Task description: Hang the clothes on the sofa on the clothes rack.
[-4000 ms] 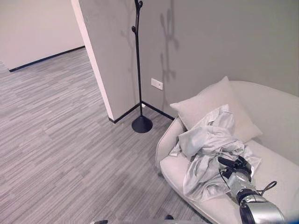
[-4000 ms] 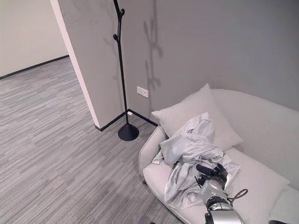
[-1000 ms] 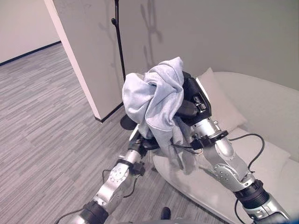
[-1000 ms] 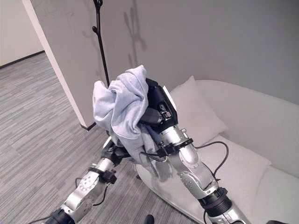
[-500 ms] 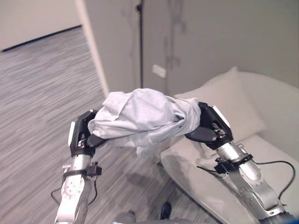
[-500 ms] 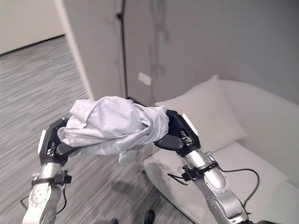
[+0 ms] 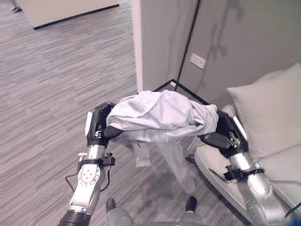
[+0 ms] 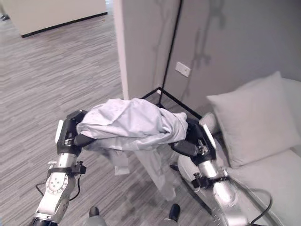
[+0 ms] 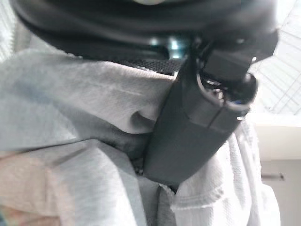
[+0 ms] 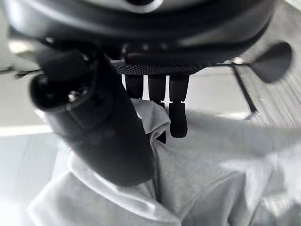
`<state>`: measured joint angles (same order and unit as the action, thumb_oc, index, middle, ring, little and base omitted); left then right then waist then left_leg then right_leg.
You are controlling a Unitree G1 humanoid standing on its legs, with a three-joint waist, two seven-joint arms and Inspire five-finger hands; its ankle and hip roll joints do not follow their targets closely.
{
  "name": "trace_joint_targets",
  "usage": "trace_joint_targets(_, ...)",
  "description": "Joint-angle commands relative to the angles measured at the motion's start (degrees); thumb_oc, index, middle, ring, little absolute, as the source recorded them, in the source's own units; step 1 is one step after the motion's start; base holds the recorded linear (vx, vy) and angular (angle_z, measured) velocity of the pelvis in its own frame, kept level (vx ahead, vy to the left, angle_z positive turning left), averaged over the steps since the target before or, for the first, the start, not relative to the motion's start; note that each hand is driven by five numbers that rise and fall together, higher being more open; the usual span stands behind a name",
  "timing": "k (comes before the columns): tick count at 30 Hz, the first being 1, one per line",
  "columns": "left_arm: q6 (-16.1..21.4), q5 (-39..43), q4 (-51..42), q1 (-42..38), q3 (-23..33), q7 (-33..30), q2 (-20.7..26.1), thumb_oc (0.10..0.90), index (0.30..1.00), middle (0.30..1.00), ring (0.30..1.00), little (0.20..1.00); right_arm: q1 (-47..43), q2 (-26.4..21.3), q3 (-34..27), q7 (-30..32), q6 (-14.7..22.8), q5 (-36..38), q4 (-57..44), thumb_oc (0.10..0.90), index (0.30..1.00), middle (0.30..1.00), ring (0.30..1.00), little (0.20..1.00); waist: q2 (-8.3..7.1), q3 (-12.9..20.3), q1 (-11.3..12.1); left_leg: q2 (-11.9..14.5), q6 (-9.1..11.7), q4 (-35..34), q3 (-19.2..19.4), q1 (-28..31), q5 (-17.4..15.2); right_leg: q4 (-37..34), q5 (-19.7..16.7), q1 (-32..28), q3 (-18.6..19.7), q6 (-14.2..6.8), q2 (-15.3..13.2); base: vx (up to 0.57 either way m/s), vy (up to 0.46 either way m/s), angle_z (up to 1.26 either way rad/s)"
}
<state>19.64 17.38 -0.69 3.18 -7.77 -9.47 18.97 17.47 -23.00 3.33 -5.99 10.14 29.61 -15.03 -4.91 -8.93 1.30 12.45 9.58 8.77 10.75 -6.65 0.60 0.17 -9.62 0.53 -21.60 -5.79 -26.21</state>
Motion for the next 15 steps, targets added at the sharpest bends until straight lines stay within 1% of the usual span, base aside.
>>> trace_joint_targets(1, 6.5, -1.1, -5.7, -2.0, 9.2, -4.3, 6.4, 0.4, 0.3, 0.3, 0.3, 0.3, -7.9, 0.5, -4.9, 1.9, 6.5, 3.9, -1.1, 0.4, 0.3, 0.3, 0.3, 0.3, -0.3, 3.6, 2.4, -1.5, -3.5, -2.4, -1.0, -1.7, 0.8, 3.8, -7.0, -4.4, 0.2, -7.8, -6.6, 0.05, 0.626, 0.24)
trace_joint_targets(2, 6.3, -2.0, -5.2, -1.7, 9.5, -4.9, 6.8, 0.4, 0.3, 0.3, 0.3, 0.3, -9.8, 0.0, -2.4, 2.7, 6.6, 2.2, -0.3, 0.4, 0.3, 0.3, 0.3, 0.3, 0.21, 3.1, 2.9, -2.7, -4.9, -3.5, 0.4, -0.7, 0.8, 7.0, -6.7, -3.1, -1.5, -6.6, -6.6, 0.06, 0.413, 0.23)
trace_joint_targets(3, 5.9, -2.4, -5.4, -1.2, 9.9, -5.1, 7.1, 0.4, 0.3, 0.3, 0.3, 0.3, -10.3, 0.0, -1.7, 3.0, 6.2, 1.3, -1.1, 0.4, 0.3, 0.3, 0.3, 0.3, 0.42, 2.8, 2.8, -4.1, -6.1, -5.0, 0.9, 0.8, 0.8, 10.3, -4.9, -1.9, -1.6, -5.1, -5.7, 0.14, 0.551, 0.21)
trace_joint_targets(4, 5.8, -2.5, -5.3, -0.7, 9.6, -4.6, 6.9, 0.4, 0.3, 0.3, 0.3, 0.3, -9.9, 0.0, -1.4, 2.3, 6.3, 1.7, -2.0, 0.4, 0.3, 0.3, 0.3, 0.3, 0.5, 2.6, 2.3, -5.6, -6.9, -6.6, 0.7, 2.5, 1.1, 12.6, -2.9, -1.1, -0.4, -4.0, -3.4, 0.23, 0.536, 0.17)
trace_joint_targets(5, 5.6, -1.1, -5.0, -0.3, 9.1, -3.6, 6.5, 0.4, 0.3, 0.3, 0.3, 0.3, -9.3, -0.5, -2.4, 1.6, 6.5, 2.7, -3.5, 0.4, 0.3, 0.3, 0.3, 0.3, 0.56, 2.3, 1.7, -7.1, -7.7, -8.7, 0.7, 4.4, 1.4, 14.8, -0.3, 0.2, 1.0, -2.8, 0.0, 0.19, 0.34, -0.01)
trace_joint_targets(6, 5.6, -1.0, -5.0, -0.3, 9.0, -3.5, 6.5, 0.4, 0.3, 0.3, 0.3, 0.3, -9.2, -0.6, -2.5, 1.5, 6.5, 2.8, -3.6, 0.4, 0.3, 0.3, 0.3, 0.3, 0.65, 2.2, 1.9, -7.1, -7.6, -9.0, 0.8, 4.7, 1.5, 15.2, 0.1, 0.3, 1.1, -2.7, 0.0, 0.27, 0.414, 0.11)
trace_joint_targets(7, 4.8, 1.2, -5.4, 1.1, 7.5, -0.9, 5.9, 0.4, 0.3, 0.3, 0.3, 0.3, -6.9, -0.8, -4.7, 0.5, 6.4, 4.1, -5.3, 0.4, 0.3, 0.3, 0.3, 0.3, 1.05, 1.5, 0.4, -8.8, -8.8, -11.5, 0.3, 7.5, 1.3, 19.2, 4.1, 2.9, 1.8, -1.5, 6.0, 0.23, 0.312, 0.17)
trace_joint_targets(8, 4.1, 1.1, -5.4, 1.8, 6.9, 0.0, 5.8, 0.4, 0.3, 0.3, 0.3, 0.3, -5.8, -0.7, -5.4, 0.2, 6.4, 4.7, -5.4, 0.4, 0.3, 0.3, 0.3, 0.3, 1.17, 1.3, -0.2, -9.2, -8.9, -12.4, 0.4, 8.8, 1.2, 19.5, 5.5, 3.7, 1.0, -0.9, 8.3, 0.23, 0.32, 0.14)
trace_joint_targets(9, 4.1, 1.1, -5.4, 1.8, 6.9, 0.0, 5.8, 0.4, 0.3, 0.3, 0.3, 0.3, -5.8, -0.7, -5.4, 0.2, 6.4, 4.7, -5.4, 0.4, 0.3, 0.3, 0.3, 0.3, 1.18, 1.3, -0.2, -9.1, -8.9, -12.4, 0.4, 8.8, 1.2, 19.5, 5.5, 3.7, 0.9, -0.8, 8.4, 0.21, 0.197, 0.43)
trace_joint_targets(10, 3.0, 1.1, -5.2, 0.9, 6.2, 0.2, 5.4, 0.4, 0.3, 0.3, 0.3, 0.3, -4.9, -1.5, -5.1, 0.2, 6.0, 4.4, -4.0, 0.4, 0.3, 0.3, 0.3, 0.3, 0.54, -1.0, -2.0, -10.1, -8.7, -13.4, -0.9, 11.4, -0.2, 17.2, 5.0, 9.8, 0.0, -1.3, 13.6, 0.13, 0.109, 0.37)
trace_joint_targets(11, 3.0, 1.1, -5.2, 0.9, 6.3, 0.2, 5.4, 0.4, 0.3, 0.3, 0.3, 0.3, -4.9, -1.5, -5.1, 0.2, 6.1, 4.4, -4.0, 0.4, 0.3, 0.3, 0.3, 0.3, 0.62, -1.0, -2.1, -10.0, -8.7, -13.4, -0.9, 11.5, -0.3, 17.0, 4.9, 9.7, -0.1, -1.3, 13.7, 0.31, 0.132, 0.28)
trace_joint_targets(12, 2.8, 1.7, -5.1, 0.0, 6.1, -0.1, 4.2, 0.4, 0.3, 0.3, 0.3, 0.3, -4.8, -1.2, -5.4, 0.4, 6.2, 4.5, -3.8, 0.4, 0.3, 0.3, 0.3, 0.3, -0.61, -1.9, -3.3, -11.4, -8.6, -13.8, -1.7, 13.8, -1.9, 11.3, 2.6, 12.4, 0.2, -2.0, 16.8, 0.18, 0.022, 0.02)
trace_joint_targets(13, 2.8, 1.7, -5.0, -0.1, 6.1, -0.1, 4.2, 0.4, 0.3, 0.3, 0.3, 0.3, -4.8, -1.3, -5.4, 0.4, 6.2, 4.5, -3.8, 0.4, 0.3, 0.3, 0.3, 0.3, -0.49, -1.9, -3.3, -11.3, -8.6, -13.8, -1.7, 13.9, -2.0, 11.0, 2.4, 12.2, 0.1, -2.0, 17.0, 0.31, 0.017, 0.22)
trace_joint_targets(14, 2.7, 1.7, -4.8, -0.8, 6.0, -0.2, 3.7, 0.4, 0.3, 0.3, 0.3, 0.3, -4.8, -1.0, -5.9, 0.4, 6.4, 5.0, -3.9, 0.4, 0.3, 0.3, 0.3, 0.3, -1.09, -2.3, -4.1, -12.0, -8.4, -13.8, -2.3, 15.2, -3.4, 6.9, 0.0, 13.5, 0.0, -3.2, 17.8, 0.22, -0.01, 0.38)
trace_joint_targets(15, 2.8, 1.7, -4.9, -0.8, 5.8, 0.1, 3.4, 0.4, 0.3, 0.3, 0.3, 0.3, -4.5, -0.6, -6.1, 0.5, 6.4, 5.3, -3.9, 0.4, 0.3, 0.3, 0.3, 0.3, -1.64, -2.2, -4.6, -12.9, -8.5, -13.8, -2.8, 15.7, -3.7, 4.7, -1.2, 14.1, 0.2, -3.7, 17.6, 0.36, -0.006, 0.24)
